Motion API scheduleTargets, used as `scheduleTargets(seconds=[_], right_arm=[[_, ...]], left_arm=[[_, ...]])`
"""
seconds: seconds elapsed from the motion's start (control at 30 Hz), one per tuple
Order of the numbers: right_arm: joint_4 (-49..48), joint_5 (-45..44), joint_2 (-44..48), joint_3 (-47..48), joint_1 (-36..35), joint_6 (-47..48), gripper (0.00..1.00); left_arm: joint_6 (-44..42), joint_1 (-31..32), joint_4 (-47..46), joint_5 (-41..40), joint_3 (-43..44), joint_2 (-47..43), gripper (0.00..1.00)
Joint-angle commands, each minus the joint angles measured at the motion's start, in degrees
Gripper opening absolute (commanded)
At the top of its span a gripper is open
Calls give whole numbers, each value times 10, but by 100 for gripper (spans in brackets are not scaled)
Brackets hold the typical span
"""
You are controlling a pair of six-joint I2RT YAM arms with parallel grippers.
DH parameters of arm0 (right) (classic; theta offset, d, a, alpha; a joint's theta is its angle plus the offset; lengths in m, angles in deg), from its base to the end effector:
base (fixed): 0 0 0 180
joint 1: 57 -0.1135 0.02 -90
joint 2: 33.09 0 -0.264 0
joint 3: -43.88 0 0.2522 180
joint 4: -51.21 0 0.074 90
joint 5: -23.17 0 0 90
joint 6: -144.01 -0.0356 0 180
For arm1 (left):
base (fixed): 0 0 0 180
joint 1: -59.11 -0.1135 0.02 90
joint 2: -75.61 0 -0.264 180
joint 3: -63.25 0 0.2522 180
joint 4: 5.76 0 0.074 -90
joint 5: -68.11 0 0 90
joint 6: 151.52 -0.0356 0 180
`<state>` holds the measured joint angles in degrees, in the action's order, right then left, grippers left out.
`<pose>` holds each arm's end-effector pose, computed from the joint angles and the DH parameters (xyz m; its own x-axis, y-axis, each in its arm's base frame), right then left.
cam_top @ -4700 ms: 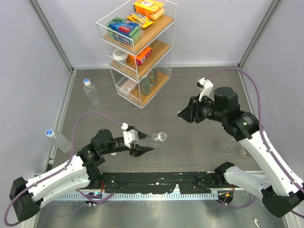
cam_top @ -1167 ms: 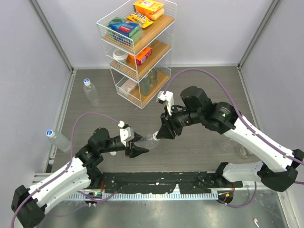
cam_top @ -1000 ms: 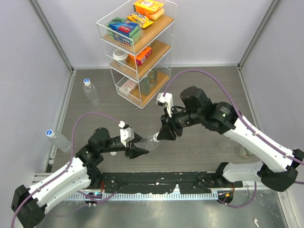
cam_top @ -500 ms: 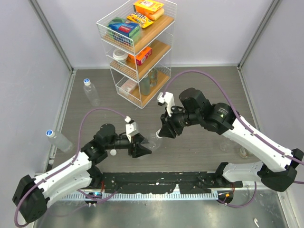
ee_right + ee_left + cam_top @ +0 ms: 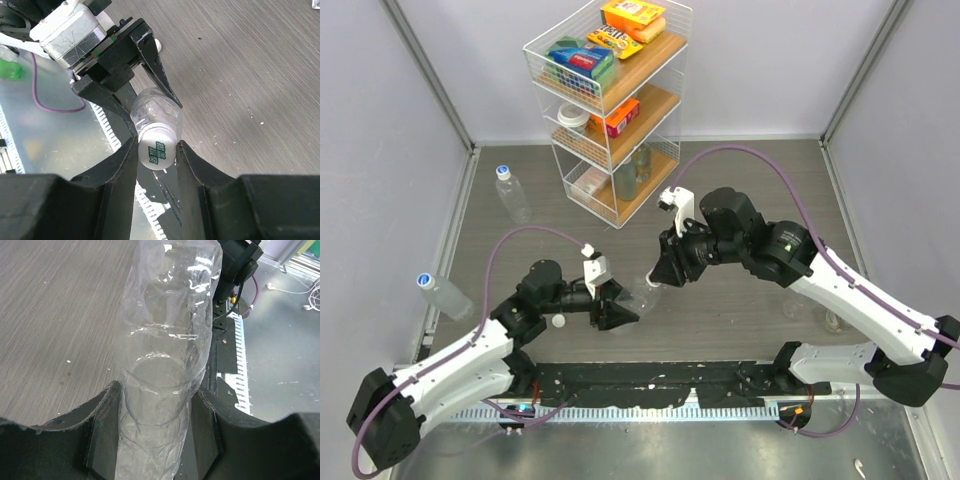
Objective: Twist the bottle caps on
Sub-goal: Screw the bottle cap onto the plastic bottle.
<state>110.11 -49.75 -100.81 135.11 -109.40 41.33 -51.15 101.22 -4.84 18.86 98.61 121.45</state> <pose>0.1377 0.1959 0.3958 -0.5431 -0.3613 -0.7580 -0.8038 0.4847 0.3449 0.1202 -0.1400 0.2371 -0.3211 0.1064 -0.9410 0.9402 0.1546 -0.3034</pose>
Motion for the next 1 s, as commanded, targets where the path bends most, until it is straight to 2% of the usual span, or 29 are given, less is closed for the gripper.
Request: scheduleTargets(seconds=[0.0,0.2,0.4,0.5,0.63,0.67,0.73,0.83,0.97], right_arm=[[2,65,-7,-22,-13,-34,1],[-1,114,9,-25,-12,-9,1],[-49,181,14,-43,-13,1,1],[-33,168,12,-31,-14,23,1],[50,132,8,-13,-13,142,1],[80,129,11,-14,-13,198,1],[91,131,28,-28,-21,249,1],[85,196,56,-37,-32,299,1],[63,251,68,-43,-32,320,1]], left_arm=[[-47,3,-163,33,24,-72,15],[-49,2,-161,3,2,-142,15],[-40,3,-162,1,8,-130,15],[-38,3,-156,5,18,-110,15],[-26,2,-146,10,33,-94,15],[-19,3,-150,19,34,-91,15],[-2,3,-167,48,33,-86,16],[25,3,-201,88,24,-81,16],[54,3,-249,107,14,-78,16]])
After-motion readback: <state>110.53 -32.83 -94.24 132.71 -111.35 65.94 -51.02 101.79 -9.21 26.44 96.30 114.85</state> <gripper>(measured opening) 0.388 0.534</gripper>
